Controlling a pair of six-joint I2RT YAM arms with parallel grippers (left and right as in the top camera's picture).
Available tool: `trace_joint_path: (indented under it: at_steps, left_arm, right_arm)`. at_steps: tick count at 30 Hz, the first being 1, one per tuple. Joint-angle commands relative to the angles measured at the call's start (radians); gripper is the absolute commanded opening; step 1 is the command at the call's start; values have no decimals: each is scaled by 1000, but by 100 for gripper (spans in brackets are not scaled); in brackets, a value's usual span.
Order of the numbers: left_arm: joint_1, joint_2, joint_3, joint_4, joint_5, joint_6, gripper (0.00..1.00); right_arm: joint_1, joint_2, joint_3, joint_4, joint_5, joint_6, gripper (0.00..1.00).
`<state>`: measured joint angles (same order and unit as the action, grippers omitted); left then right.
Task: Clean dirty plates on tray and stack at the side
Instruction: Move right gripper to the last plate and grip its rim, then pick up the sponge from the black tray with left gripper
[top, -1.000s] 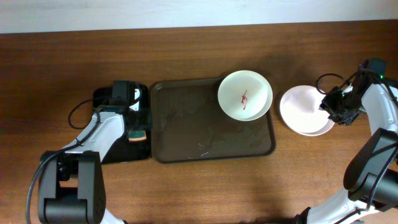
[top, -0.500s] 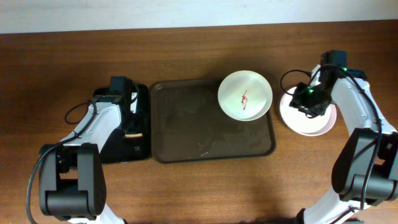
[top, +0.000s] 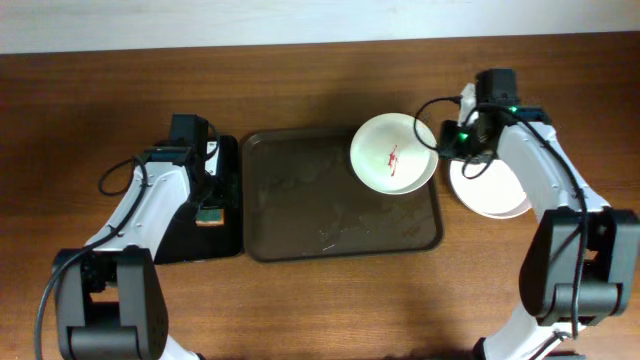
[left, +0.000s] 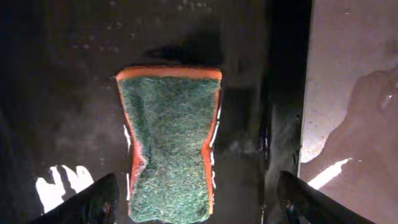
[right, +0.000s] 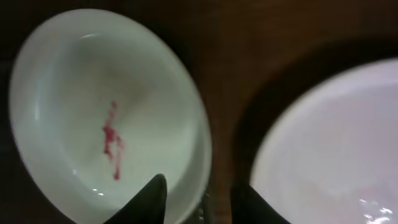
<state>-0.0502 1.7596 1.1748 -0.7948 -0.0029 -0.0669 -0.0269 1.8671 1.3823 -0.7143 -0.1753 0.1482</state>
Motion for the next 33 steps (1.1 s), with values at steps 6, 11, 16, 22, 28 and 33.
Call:
trace_joint_path:
  at_steps: [6,11,16,22,28,33]
  left_arm:
    - [3,-15,4,0,34,8,80]
    - [3,-15,4,0,34,8,80]
    - [3,-15,4,0,34,8,80]
    - [3,-15,4,19,39,8,73]
    - [3,-13,-62,28,48,8,66]
    - [3,-13,-188,211,-5,8,51]
  right_arm:
    - [47,106,10,107,150,-10,39]
    - [49,144,10,90,29,-10,21]
    - [53,140,10,4,-60,24,4]
    - [211,140,10,-121,-160,57,4]
    - [272,140,10,-119,-120,97,13]
    - [272,140,10,-120,-120,96,13]
